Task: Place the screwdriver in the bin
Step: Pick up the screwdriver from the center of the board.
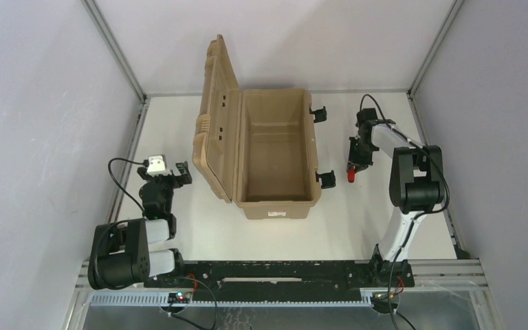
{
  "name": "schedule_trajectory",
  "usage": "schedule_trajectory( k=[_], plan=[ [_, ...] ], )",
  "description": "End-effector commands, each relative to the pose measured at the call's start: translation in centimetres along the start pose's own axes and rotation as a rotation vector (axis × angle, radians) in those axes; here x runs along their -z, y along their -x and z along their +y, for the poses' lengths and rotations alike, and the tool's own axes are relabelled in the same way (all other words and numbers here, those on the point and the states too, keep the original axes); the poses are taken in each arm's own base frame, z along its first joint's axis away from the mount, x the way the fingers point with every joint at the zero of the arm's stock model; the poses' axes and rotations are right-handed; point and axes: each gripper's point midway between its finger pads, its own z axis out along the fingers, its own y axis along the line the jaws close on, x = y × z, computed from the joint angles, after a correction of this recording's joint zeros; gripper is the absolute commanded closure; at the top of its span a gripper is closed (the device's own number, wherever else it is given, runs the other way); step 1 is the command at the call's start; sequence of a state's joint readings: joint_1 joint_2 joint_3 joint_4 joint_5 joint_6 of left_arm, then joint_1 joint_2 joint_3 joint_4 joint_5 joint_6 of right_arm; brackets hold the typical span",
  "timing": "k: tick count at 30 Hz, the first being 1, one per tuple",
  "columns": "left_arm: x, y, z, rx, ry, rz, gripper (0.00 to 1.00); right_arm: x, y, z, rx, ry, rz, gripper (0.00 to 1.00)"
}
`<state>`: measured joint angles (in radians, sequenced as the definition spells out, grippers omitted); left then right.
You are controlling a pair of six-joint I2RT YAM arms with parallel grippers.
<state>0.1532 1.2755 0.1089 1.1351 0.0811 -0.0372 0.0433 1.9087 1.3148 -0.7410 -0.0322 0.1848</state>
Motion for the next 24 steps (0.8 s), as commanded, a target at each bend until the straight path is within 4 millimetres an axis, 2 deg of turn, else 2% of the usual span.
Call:
schedule_trajectory(
  k=[1,9,16,24],
  plan=[
    [-0.9,2.5,-0.1,-0.004,0.000,-0.072,0.00,3.8,1.8,1.8,0.002,0.139,-0.103,0.99],
    [-0.9,2.6,-0.1,-0.004,-0.001,-0.073,0.00,8.2,3.4,2.7,-0.027,0.301,-0.197,1.00],
    [-0.9,2.6,-0.1,-0.004,-0.002,-0.073,0.00,14.3,4.9,4.3,-0.048,0.466,-0.305,1.00],
    [-0.9,2.5,-0.1,-0.004,-0.001,-0.073,0.00,20.7,5.6,6.3,-0.077,0.573,-0.333,1.00]
  ],
)
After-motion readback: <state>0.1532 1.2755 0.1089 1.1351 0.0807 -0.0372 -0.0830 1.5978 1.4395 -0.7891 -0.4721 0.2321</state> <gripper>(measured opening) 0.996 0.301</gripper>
